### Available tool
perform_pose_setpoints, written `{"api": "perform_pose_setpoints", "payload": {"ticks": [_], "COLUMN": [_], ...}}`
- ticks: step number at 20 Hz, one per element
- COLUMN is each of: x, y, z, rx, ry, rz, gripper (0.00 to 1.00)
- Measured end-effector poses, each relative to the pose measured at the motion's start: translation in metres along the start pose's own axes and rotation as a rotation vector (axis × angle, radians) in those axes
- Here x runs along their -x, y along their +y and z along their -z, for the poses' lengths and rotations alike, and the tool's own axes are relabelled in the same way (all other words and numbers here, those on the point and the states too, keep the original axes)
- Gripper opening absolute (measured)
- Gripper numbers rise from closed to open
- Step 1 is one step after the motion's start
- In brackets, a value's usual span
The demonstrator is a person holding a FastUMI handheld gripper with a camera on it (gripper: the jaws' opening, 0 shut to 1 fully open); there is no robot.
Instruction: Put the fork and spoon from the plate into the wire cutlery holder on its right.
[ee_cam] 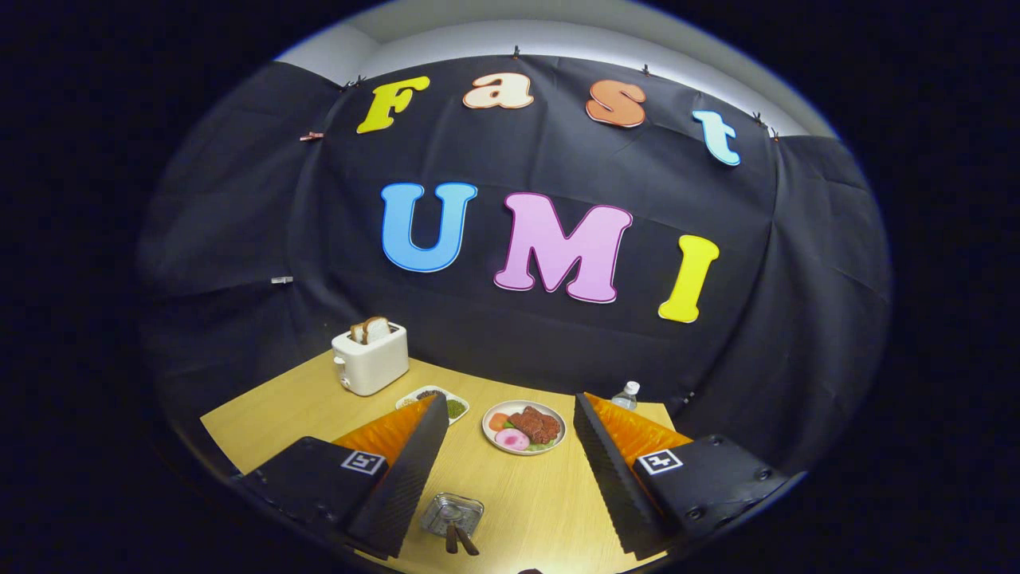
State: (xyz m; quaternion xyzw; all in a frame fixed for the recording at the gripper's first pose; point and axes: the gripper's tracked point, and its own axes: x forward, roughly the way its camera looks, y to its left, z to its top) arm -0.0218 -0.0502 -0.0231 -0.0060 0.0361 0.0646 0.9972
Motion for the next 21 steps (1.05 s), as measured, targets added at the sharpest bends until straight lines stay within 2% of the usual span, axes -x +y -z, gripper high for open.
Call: {"api": "perform_pose_setpoints", "payload": {"ticks": [10,21], "x": [0.001,-0.003], "y": [0.005,0.011], "z": [0.011,0.012], "rx": [0.019,0.026], "ry": [-0.017,-0.019], "rz": [-0.108,-0.129], "gripper": [0.98,0.98]}}
